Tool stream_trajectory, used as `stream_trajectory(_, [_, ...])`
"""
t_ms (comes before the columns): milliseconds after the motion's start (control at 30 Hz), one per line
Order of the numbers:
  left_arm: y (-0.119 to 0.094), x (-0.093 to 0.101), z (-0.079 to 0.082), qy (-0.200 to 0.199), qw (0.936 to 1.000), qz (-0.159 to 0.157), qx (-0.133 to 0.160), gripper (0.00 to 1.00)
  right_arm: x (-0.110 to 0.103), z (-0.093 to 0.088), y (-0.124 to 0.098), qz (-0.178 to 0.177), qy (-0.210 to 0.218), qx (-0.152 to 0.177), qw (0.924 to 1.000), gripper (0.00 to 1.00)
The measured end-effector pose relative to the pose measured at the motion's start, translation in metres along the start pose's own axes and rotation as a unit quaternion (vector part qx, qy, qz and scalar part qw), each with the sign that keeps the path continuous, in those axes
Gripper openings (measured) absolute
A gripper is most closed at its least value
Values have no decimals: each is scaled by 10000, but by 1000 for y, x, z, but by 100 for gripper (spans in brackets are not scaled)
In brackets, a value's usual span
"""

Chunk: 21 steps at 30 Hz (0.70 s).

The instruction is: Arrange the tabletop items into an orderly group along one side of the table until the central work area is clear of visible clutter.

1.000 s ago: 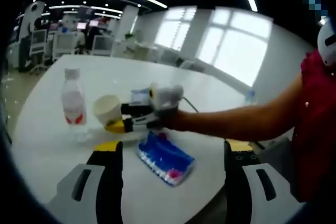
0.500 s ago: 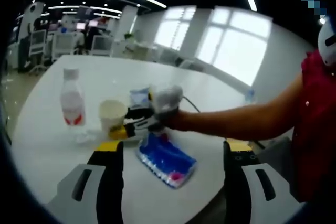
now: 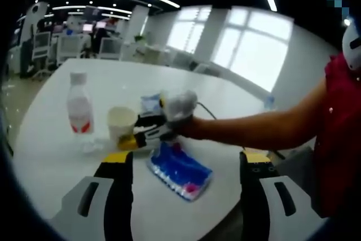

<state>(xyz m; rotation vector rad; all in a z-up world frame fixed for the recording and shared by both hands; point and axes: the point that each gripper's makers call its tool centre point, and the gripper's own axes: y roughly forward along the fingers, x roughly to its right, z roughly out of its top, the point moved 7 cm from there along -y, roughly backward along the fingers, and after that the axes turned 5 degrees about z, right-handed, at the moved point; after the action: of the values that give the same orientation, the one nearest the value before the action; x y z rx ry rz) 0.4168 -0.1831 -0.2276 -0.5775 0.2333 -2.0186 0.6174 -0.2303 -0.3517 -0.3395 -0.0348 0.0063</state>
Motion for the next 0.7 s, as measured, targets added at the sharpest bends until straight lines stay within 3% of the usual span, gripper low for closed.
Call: stream_trajectory(700, [2,4,2,77,9999,-63,-21,74,4,14,-18,-228,151,22,9996,52])
